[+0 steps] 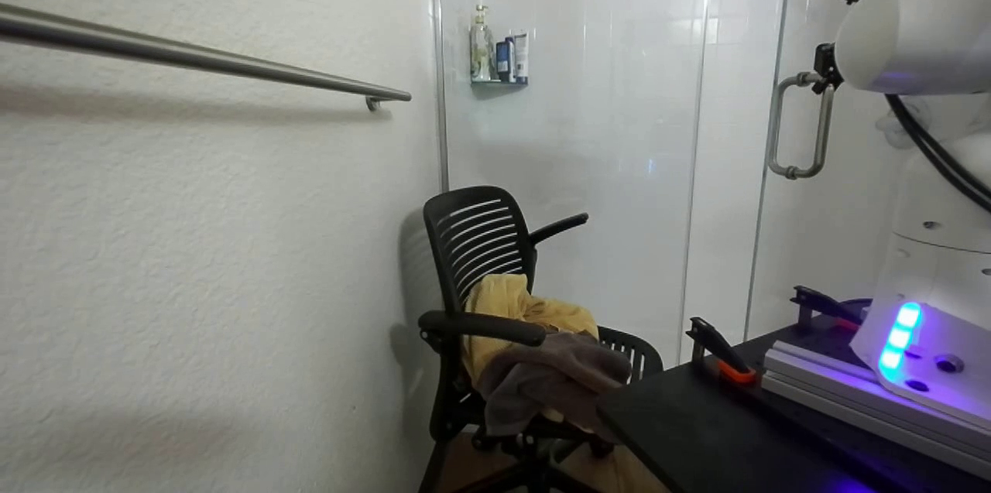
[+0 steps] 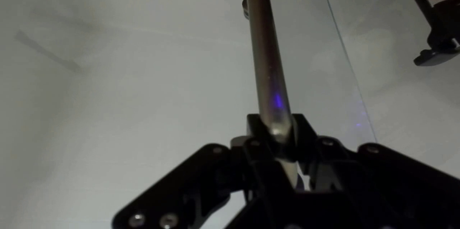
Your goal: Open the right shower door
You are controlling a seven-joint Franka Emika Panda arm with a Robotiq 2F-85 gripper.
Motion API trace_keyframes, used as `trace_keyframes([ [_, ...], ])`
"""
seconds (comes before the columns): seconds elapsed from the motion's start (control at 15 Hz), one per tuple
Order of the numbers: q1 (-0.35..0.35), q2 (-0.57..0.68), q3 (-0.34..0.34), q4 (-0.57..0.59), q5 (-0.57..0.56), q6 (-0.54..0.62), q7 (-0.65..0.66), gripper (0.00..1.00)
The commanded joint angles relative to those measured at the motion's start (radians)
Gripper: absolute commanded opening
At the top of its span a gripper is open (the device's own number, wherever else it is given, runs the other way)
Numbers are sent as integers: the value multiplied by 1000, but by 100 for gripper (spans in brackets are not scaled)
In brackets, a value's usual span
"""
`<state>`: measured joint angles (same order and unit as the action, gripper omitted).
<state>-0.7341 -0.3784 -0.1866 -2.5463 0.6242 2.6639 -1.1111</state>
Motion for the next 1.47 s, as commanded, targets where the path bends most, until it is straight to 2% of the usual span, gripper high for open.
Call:
trace_keyframes([
  [0.0, -24, -217, 16, -70, -23, -53, 29, 6],
  [0.4, -68, -287, 24, -111, -77, -66, 42, 6],
  [0.47, 30, -304, -77, -124, -178, -42, 110, 6],
  [0.67, 63, -342, -118, -126, -318, -59, 206, 6],
  [0.73, 75, -356, -134, -130, -359, -61, 237, 50],
  [0.8, 88, -369, -146, -127, -394, -68, 269, 51],
  [1.27, 233, -581, -159, -60, -615, -145, 542, 98],
  [1.4, 284, -601, -174, -33, -679, -221, 573, 100],
])
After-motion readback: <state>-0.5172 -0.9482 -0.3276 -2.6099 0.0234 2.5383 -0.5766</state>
